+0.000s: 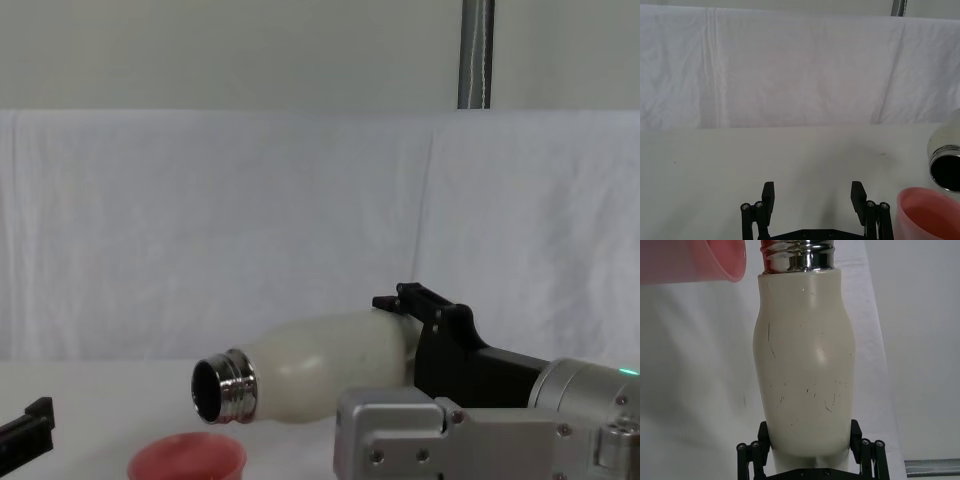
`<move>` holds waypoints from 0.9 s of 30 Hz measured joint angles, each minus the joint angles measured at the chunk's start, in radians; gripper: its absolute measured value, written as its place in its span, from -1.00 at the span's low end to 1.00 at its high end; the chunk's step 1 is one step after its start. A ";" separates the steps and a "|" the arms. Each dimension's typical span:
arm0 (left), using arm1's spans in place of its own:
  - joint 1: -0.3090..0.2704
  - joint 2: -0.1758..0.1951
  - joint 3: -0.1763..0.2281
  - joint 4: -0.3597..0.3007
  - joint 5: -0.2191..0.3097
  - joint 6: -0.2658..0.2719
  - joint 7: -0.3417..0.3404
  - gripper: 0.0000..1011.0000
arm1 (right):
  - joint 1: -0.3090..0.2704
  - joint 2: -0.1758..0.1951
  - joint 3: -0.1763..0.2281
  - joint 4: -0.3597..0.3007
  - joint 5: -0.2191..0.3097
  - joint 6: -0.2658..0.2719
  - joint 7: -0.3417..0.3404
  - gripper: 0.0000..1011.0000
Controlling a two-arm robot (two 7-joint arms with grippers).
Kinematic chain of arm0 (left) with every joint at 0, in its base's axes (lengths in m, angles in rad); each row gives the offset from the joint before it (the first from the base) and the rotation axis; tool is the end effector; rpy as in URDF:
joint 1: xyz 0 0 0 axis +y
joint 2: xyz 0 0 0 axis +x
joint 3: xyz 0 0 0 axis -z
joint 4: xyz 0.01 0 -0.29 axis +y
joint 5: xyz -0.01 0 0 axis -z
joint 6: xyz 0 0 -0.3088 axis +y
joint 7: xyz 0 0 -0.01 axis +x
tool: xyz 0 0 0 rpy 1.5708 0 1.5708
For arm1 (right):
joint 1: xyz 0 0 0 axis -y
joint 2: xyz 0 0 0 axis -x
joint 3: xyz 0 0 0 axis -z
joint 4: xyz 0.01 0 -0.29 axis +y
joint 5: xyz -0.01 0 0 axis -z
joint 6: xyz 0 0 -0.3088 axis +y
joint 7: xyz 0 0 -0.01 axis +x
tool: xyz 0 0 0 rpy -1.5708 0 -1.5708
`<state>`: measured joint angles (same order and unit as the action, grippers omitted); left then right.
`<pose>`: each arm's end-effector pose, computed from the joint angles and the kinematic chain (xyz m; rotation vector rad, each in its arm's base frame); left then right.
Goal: Grasp the thermos with one hand and pour water into the cup lid.
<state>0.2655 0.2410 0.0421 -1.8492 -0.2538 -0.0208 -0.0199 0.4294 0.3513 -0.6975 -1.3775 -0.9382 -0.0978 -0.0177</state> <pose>0.2530 0.0376 -0.2852 -0.0380 0.0140 1.4460 0.3938 0.0701 -0.2702 -0.6861 -1.3445 -0.7306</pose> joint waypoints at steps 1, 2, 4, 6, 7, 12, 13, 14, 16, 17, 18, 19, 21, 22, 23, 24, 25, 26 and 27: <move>0.000 0.000 0.000 0.000 0.000 0.000 0.000 0.98 | 0.001 0.001 -0.001 0.000 -0.003 0.001 -0.001 0.90; 0.000 0.000 0.000 0.000 0.000 0.000 0.000 0.98 | 0.001 0.002 -0.001 0.000 -0.004 0.001 -0.002 0.90; 0.000 0.000 0.000 0.000 0.000 0.000 0.000 0.98 | 0.002 0.003 -0.002 0.000 -0.006 0.002 -0.003 0.90; 0.000 0.000 0.000 0.000 0.000 0.000 0.000 0.98 | 0.004 0.004 -0.004 0.000 -0.011 0.002 -0.006 0.90; 0.000 0.000 0.000 0.000 0.000 0.000 0.000 0.98 | 0.005 0.004 -0.004 0.000 -0.012 0.003 -0.006 0.90; 0.000 0.000 0.000 0.000 0.000 0.000 0.000 0.98 | 0.008 0.007 -0.005 -0.001 -0.015 0.003 -0.008 0.90; 0.000 0.000 0.000 0.000 0.000 0.000 0.000 0.98 | 0.008 0.007 -0.005 -0.001 -0.016 0.003 -0.008 0.90; 0.000 0.000 0.000 0.000 0.000 0.000 0.000 0.98 | 0.009 0.007 -0.005 -0.001 -0.017 0.003 -0.009 0.90; 0.000 0.000 0.000 0.000 0.000 0.000 0.000 0.98 | 0.010 0.008 -0.006 -0.001 -0.018 0.002 -0.009 0.90; 0.000 0.000 0.000 0.000 0.000 0.000 0.000 0.98 | 0.010 0.008 -0.006 -0.001 -0.018 0.003 -0.009 0.90; 0.000 0.000 0.000 0.000 0.000 0.000 0.000 0.98 | 0.011 0.008 -0.006 -0.001 -0.018 0.003 -0.009 0.90; 0.000 0.000 0.000 0.000 0.000 0.000 0.000 0.98 | 0.011 0.008 -0.006 -0.001 -0.018 0.003 -0.009 0.90; 0.000 0.000 0.000 0.000 0.000 0.000 0.000 0.98 | 0.012 0.008 -0.006 -0.001 -0.017 0.002 -0.009 0.90; 0.000 0.000 0.000 0.000 0.000 0.000 0.000 0.98 | 0.012 0.008 -0.006 -0.001 -0.017 0.002 -0.009 0.90; 0.000 0.000 0.000 0.000 0.000 0.000 0.000 0.98 | 0.013 0.008 -0.005 -0.001 -0.017 0.002 -0.009 0.90; 0.000 0.000 0.000 0.000 0.000 0.000 0.000 0.98 | 0.013 0.008 -0.005 -0.001 -0.016 0.002 -0.009 0.90; 0.000 0.000 0.000 0.000 0.000 0.000 0.000 0.98 | 0.013 0.008 -0.005 -0.001 -0.016 0.002 -0.009 0.90; 0.000 0.000 0.000 0.000 0.000 0.000 0.000 0.98 | 0.013 0.008 -0.005 -0.001 -0.016 0.002 -0.009 0.90; 0.000 0.000 0.000 0.000 0.000 0.000 0.000 0.98 | 0.013 0.008 -0.005 -0.001 -0.016 0.002 -0.009 0.90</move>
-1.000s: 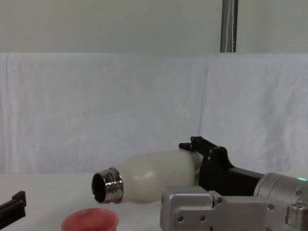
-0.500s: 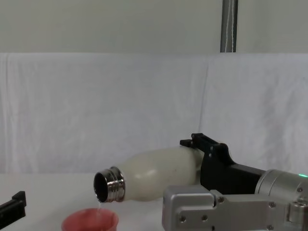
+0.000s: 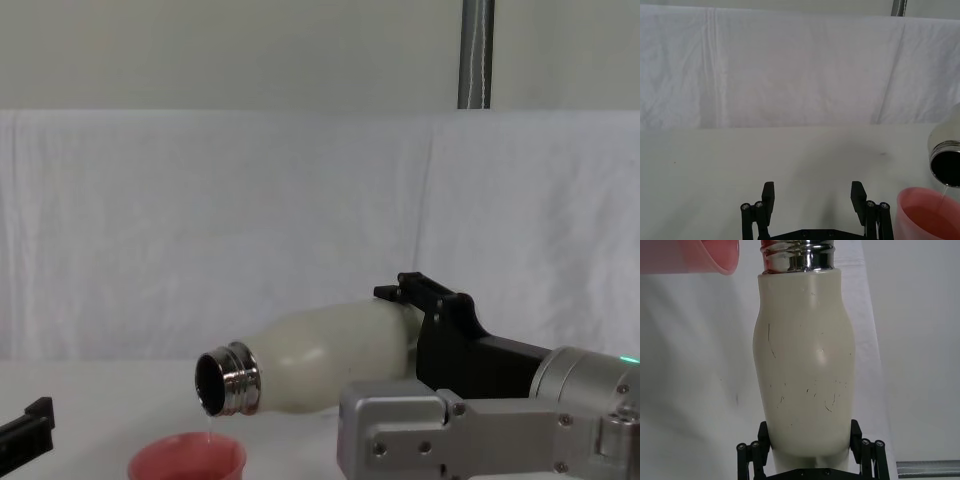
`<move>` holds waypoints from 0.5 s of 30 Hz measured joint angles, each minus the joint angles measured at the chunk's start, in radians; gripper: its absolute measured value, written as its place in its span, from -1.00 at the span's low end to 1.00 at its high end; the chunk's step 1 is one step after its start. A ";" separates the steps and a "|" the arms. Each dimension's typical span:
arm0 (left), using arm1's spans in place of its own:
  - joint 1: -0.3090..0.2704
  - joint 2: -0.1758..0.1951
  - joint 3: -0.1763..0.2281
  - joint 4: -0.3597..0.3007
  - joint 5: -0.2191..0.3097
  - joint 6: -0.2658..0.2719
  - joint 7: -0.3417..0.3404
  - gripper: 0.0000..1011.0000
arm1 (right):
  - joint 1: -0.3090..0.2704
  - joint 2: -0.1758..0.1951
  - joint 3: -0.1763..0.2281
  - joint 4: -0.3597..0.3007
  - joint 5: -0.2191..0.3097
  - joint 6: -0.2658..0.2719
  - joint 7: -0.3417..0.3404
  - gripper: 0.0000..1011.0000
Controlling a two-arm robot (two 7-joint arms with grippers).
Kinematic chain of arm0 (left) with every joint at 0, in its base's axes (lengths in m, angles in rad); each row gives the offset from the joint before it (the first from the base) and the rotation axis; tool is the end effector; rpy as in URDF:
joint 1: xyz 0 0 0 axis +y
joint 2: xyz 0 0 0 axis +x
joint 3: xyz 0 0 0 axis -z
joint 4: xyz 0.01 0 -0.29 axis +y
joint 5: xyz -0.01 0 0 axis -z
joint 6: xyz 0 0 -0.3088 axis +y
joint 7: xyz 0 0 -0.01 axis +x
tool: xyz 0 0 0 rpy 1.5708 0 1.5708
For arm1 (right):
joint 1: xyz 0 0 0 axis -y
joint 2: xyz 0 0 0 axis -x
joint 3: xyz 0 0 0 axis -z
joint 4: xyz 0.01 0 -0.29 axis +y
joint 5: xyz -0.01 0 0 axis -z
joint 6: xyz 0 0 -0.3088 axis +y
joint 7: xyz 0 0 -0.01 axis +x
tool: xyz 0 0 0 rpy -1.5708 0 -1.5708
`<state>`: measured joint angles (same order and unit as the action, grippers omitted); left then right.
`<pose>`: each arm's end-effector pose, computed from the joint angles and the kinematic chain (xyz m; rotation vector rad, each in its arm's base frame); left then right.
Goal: Grasp the thermos with one hand and pour water into the cup lid.
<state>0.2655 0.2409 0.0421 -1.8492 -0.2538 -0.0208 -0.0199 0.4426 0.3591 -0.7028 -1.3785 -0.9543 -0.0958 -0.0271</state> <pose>0.2529 0.0375 -0.2853 -0.0381 0.0141 1.4461 0.3967 0.0683 -0.2661 -0.6918 -1.3775 -0.7322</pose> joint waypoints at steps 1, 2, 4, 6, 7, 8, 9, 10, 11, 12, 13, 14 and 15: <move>0.000 0.000 0.000 0.000 0.000 0.000 0.000 0.98 | 0.000 0.000 0.000 0.000 0.000 0.000 0.000 0.90; 0.000 0.000 0.000 0.000 0.000 0.000 0.000 0.98 | 0.000 0.000 0.000 0.000 0.000 0.000 0.000 0.90; 0.000 0.000 0.000 0.000 0.000 0.000 0.000 0.98 | 0.001 0.000 0.000 0.001 0.000 0.000 0.000 0.90; 0.000 0.000 0.000 0.000 0.000 0.000 0.000 0.98 | 0.001 0.000 -0.001 0.001 0.000 0.000 0.000 0.90; 0.000 0.000 0.000 0.000 0.000 0.000 0.000 0.98 | 0.001 0.001 -0.001 0.001 0.000 0.000 0.000 0.90; 0.000 0.000 0.000 0.000 0.000 0.000 0.000 0.98 | 0.001 0.001 -0.002 0.000 -0.001 0.000 0.000 0.90; 0.000 0.000 0.000 0.000 0.000 0.000 0.000 0.98 | 0.000 0.001 -0.002 0.000 -0.001 0.000 0.000 0.90; 0.000 0.000 0.000 0.000 0.000 0.000 0.000 0.98 | 0.000 0.001 -0.002 0.000 -0.001 0.001 0.000 0.90; 0.000 0.000 0.000 0.000 0.000 0.000 0.000 0.98 | 0.000 0.001 -0.003 0.000 -0.002 0.001 0.000 0.90; 0.000 0.000 0.000 0.000 0.000 0.000 0.000 0.98 | 0.000 0.001 -0.003 0.000 -0.002 0.001 0.000 0.90; 0.000 0.000 0.000 0.000 0.000 0.000 0.000 0.98 | -0.001 0.001 -0.003 0.000 -0.003 0.001 -0.001 0.90; 0.000 0.000 0.000 0.000 0.000 0.000 0.000 0.98 | -0.001 0.001 -0.003 0.000 -0.003 0.001 -0.001 0.90; 0.000 0.000 0.000 0.000 0.000 0.000 0.000 0.98 | -0.001 0.001 -0.004 0.000 -0.004 0.002 -0.001 0.90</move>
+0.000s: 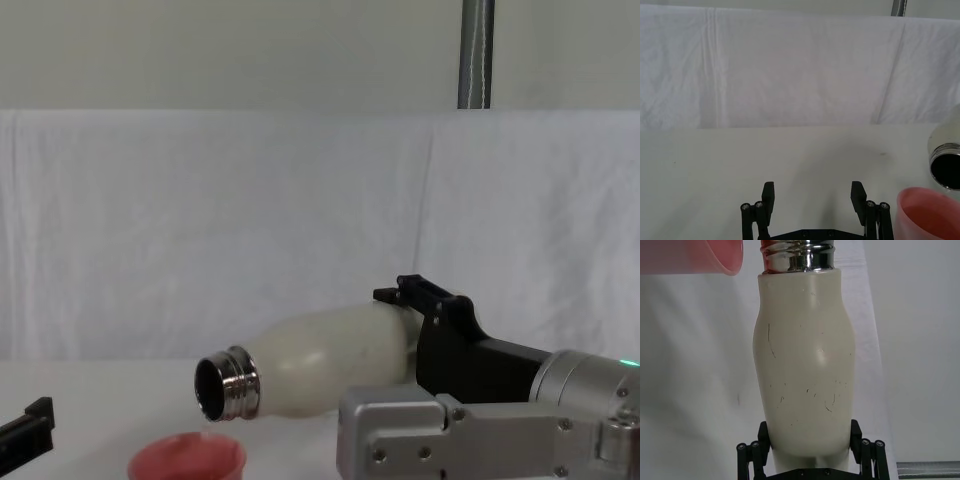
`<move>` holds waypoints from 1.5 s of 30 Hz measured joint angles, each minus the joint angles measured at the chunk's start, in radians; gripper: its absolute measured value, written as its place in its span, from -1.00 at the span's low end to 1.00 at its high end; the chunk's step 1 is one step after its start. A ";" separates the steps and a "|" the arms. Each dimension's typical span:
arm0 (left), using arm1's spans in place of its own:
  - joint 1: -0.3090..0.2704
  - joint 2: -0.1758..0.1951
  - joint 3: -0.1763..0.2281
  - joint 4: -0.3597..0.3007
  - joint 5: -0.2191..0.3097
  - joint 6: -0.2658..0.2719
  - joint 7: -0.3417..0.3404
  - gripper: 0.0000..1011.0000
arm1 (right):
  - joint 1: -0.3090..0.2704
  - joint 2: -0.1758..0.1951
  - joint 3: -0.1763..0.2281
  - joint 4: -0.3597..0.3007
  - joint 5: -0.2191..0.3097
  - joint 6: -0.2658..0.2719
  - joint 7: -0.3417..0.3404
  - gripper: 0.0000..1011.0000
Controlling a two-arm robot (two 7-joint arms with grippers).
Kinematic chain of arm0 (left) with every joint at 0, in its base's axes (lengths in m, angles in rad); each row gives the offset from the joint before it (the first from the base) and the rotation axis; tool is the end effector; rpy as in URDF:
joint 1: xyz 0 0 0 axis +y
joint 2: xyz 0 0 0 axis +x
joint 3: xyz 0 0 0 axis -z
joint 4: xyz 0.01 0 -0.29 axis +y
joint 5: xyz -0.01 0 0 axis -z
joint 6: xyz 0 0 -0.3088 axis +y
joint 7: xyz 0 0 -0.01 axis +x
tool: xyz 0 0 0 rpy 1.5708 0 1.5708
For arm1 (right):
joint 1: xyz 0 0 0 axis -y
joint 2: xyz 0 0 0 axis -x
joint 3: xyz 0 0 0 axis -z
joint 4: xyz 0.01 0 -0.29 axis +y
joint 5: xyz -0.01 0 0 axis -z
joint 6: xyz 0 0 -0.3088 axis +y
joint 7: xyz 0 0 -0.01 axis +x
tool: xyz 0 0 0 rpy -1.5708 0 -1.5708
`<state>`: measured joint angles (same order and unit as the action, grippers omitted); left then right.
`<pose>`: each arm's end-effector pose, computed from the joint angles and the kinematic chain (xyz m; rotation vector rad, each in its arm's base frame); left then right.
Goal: Grasp the thermos with one hand and pour water into the cup lid.
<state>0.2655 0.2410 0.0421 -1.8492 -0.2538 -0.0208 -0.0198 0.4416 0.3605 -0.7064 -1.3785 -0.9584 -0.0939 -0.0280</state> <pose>0.2530 0.0376 -0.2852 -0.0380 0.0140 1.4461 0.3959 0.0685 -0.2672 -0.6957 -1.3807 -0.7282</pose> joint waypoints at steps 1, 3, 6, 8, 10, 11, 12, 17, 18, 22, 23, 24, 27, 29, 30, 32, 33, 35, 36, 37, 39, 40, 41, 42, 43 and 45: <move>0.000 0.000 0.000 0.000 0.000 0.000 0.000 0.98 | 0.000 0.000 0.000 0.000 0.000 0.000 0.000 0.90; 0.000 0.000 0.000 0.000 0.000 0.000 0.000 0.98 | -0.001 0.001 -0.001 -0.002 -0.002 0.002 0.000 0.90; 0.000 0.000 0.000 0.000 0.000 0.000 0.000 0.98 | -0.002 0.002 -0.002 -0.003 -0.004 0.003 -0.002 0.90; 0.000 0.000 0.000 0.000 0.000 0.000 0.000 0.98 | -0.002 0.002 -0.002 -0.003 -0.005 0.003 -0.003 0.90; 0.000 0.000 0.000 0.000 0.000 0.000 0.000 0.98 | -0.002 0.002 -0.003 -0.003 -0.006 0.004 -0.004 0.90; 0.000 0.000 0.000 0.000 0.000 0.000 0.000 0.98 | -0.002 0.002 -0.003 -0.003 -0.007 0.004 -0.005 0.90; 0.000 0.000 0.000 0.000 0.000 0.000 0.000 0.98 | -0.002 0.002 -0.003 -0.003 -0.007 0.004 -0.005 0.90; 0.000 0.000 0.000 0.000 0.000 0.000 0.000 0.98 | -0.003 0.002 -0.004 -0.002 -0.010 0.004 -0.007 0.90; 0.000 0.000 0.000 0.000 0.000 0.000 0.000 0.98 | -0.003 0.002 -0.004 -0.001 -0.010 0.004 -0.007 0.90; 0.000 0.000 0.000 0.000 0.000 0.000 0.000 0.98 | -0.003 0.002 -0.005 -0.001 -0.011 0.005 -0.007 0.90; 0.000 0.000 0.000 0.000 0.000 0.000 0.000 0.98 | -0.003 0.002 -0.005 -0.001 -0.012 0.005 -0.007 0.90; 0.000 0.000 0.000 0.000 0.000 0.000 0.000 0.98 | -0.003 0.002 -0.005 -0.001 -0.012 0.005 -0.007 0.90; 0.000 0.000 0.000 0.000 0.000 0.000 0.000 0.98 | -0.002 0.003 -0.005 -0.001 -0.012 0.005 -0.007 0.90; 0.000 0.000 0.000 0.000 0.000 0.000 0.000 0.98 | -0.002 0.003 -0.006 -0.001 -0.012 0.004 -0.007 0.90; 0.000 0.000 0.000 0.000 0.000 0.000 0.000 0.98 | -0.002 0.003 -0.006 -0.001 -0.012 0.004 -0.007 0.90; 0.000 0.000 0.000 0.000 0.000 0.000 0.000 0.98 | -0.002 0.003 -0.006 0.000 -0.012 0.004 -0.007 0.90; 0.000 0.000 0.000 0.000 0.000 0.000 0.000 0.98 | -0.002 0.003 -0.007 0.001 -0.012 0.004 -0.007 0.90; 0.000 0.000 0.000 0.000 0.000 0.000 0.000 0.98 | -0.002 0.003 -0.008 0.002 -0.013 0.004 -0.007 0.90; 0.000 0.000 0.000 0.000 0.000 0.000 0.000 0.98 | -0.001 0.003 -0.008 0.002 -0.014 0.004 -0.007 0.90; 0.000 0.000 0.000 0.000 0.000 0.000 0.000 0.98 | -0.001 0.003 -0.008 0.002 -0.014 0.004 -0.007 0.90; 0.000 0.000 0.000 0.000 0.000 0.000 0.000 0.98 | -0.001 0.003 -0.008 0.002 -0.015 0.005 -0.007 0.90; 0.000 0.000 0.000 0.000 0.000 0.000 0.000 0.98 | -0.001 0.003 -0.008 0.002 -0.015 0.005 -0.007 0.90; 0.000 0.000 0.000 0.000 0.000 0.000 0.000 0.98 | -0.001 0.003 -0.008 0.002 -0.015 0.005 -0.007 0.90; 0.000 0.000 0.000 0.000 0.000 0.000 0.000 0.98 | 0.000 0.004 -0.008 0.002 -0.015 0.005 -0.007 0.90; 0.000 0.000 0.000 0.000 0.000 0.000 0.000 0.98 | 0.000 0.004 -0.008 0.002 -0.016 0.005 -0.007 0.90; 0.000 0.000 0.000 0.000 0.000 0.000 0.000 0.98 | 0.001 0.003 -0.009 0.003 -0.016 0.005 -0.008 0.90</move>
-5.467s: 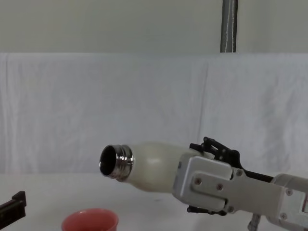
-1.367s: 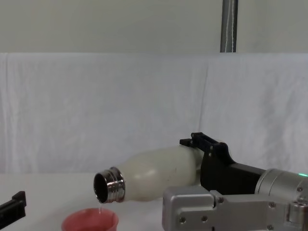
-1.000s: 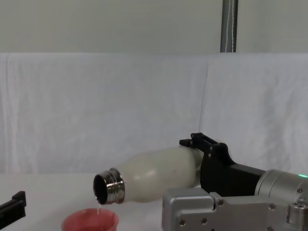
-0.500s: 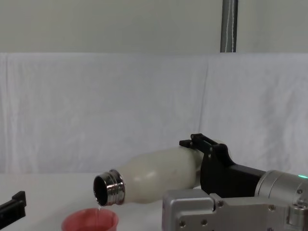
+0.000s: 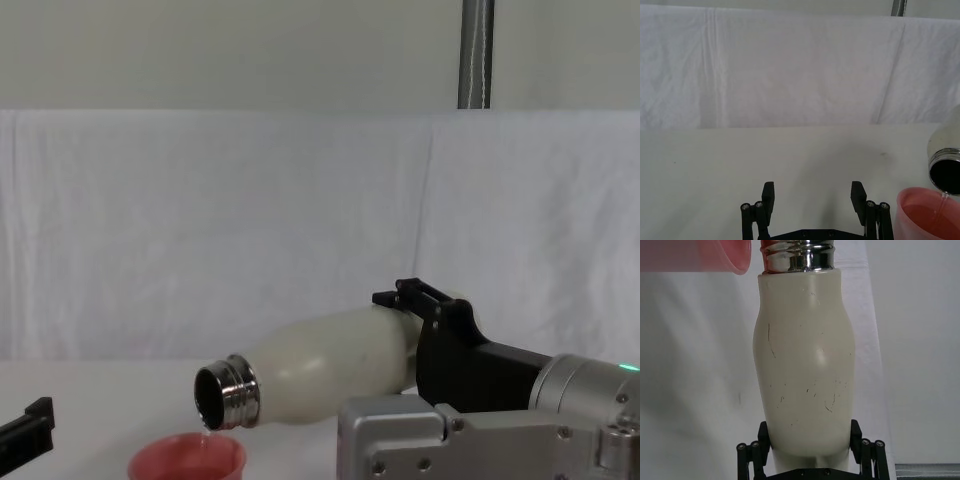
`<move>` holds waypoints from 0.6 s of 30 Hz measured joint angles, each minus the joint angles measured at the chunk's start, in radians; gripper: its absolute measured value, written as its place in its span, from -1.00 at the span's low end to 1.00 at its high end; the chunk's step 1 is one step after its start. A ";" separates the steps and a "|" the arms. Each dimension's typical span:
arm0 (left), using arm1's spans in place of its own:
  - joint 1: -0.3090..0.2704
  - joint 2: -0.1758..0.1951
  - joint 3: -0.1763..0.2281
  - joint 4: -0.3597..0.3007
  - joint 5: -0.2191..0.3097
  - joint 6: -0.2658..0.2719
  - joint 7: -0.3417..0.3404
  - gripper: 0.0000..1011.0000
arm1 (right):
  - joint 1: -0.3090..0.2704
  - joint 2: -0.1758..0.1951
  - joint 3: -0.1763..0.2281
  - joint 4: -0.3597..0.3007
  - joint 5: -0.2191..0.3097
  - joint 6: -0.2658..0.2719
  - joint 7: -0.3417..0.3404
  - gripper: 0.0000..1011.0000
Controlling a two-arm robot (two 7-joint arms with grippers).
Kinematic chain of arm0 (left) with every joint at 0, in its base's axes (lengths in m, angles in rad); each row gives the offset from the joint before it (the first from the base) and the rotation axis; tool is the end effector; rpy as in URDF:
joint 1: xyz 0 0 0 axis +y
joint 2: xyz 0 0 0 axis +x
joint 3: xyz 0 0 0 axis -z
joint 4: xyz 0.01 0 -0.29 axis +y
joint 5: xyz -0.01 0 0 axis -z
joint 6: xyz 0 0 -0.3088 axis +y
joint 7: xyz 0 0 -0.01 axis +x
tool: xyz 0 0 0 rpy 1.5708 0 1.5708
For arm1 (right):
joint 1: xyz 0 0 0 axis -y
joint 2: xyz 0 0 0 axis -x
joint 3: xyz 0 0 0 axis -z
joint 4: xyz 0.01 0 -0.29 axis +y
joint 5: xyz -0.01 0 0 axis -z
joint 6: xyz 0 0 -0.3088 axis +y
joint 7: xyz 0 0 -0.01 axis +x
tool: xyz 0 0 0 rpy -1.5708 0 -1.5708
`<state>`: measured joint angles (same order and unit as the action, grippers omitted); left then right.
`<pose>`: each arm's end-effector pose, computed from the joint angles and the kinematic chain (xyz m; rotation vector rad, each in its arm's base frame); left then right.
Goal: Grasp the thermos with one hand and pour water into the cup lid.
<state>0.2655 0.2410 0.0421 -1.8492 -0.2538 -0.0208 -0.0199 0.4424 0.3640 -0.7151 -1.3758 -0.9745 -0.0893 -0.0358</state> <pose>0.2530 0.0376 -0.2852 -0.0380 0.0140 1.4460 0.3951 0.0686 -0.2693 -0.7062 -1.3980 -0.7215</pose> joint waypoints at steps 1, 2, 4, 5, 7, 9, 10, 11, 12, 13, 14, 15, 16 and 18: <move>0.000 0.000 0.000 0.000 0.000 0.000 0.000 0.98 | 0.000 0.000 0.000 0.000 0.000 0.000 0.000 0.90; 0.000 0.000 0.000 0.000 0.000 0.000 0.000 0.98 | 0.001 0.000 0.000 0.001 0.000 0.000 0.000 0.90; 0.000 0.000 0.000 0.000 0.000 0.000 0.000 0.98 | 0.001 0.000 -0.001 0.001 -0.001 0.000 -0.001 0.90; 0.000 0.000 0.000 0.000 0.000 0.000 0.000 0.98 | 0.001 0.000 -0.001 0.002 -0.001 0.000 -0.001 0.90; 0.000 0.000 0.000 0.000 0.000 0.000 0.000 0.98 | 0.002 0.000 -0.001 0.002 -0.003 0.000 -0.002 0.90; 0.000 0.000 0.000 0.000 0.000 0.000 0.000 0.98 | 0.002 0.000 -0.002 0.002 -0.003 0.000 -0.003 0.90; 0.000 0.000 0.000 0.000 0.000 0.000 0.000 0.98 | 0.002 0.000 -0.002 0.002 -0.004 0.001 -0.004 0.90; 0.000 0.000 0.000 0.000 0.000 0.000 0.000 0.98 | 0.002 0.000 -0.002 0.002 -0.004 0.001 -0.004 0.90; 0.000 0.000 0.000 0.000 0.000 0.000 0.000 0.98 | 0.002 0.000 -0.002 0.002 -0.005 0.001 -0.004 0.90; 0.000 0.000 0.000 0.000 0.000 0.000 0.000 0.98 | 0.002 0.000 -0.002 0.002 -0.005 0.001 -0.004 0.90; 0.000 0.000 0.000 0.000 0.000 0.000 0.000 0.98 | 0.002 0.000 -0.002 0.002 -0.005 0.002 -0.004 0.90; 0.000 0.000 0.000 0.000 0.000 0.000 0.000 0.98 | 0.002 0.000 -0.002 0.003 -0.006 0.002 -0.004 0.90; 0.000 0.000 0.000 0.000 0.000 0.000 0.000 0.98 | 0.002 0.000 -0.003 0.003 -0.006 0.002 -0.005 0.90; 0.000 0.000 0.000 0.000 0.000 0.000 0.000 0.98 | 0.003 0.000 -0.003 0.003 -0.007 0.002 -0.005 0.90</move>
<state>0.2655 0.2410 0.0421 -1.8492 -0.2538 -0.0208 -0.0199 0.4449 0.3642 -0.7180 -1.3730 -0.9811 -0.0875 -0.0410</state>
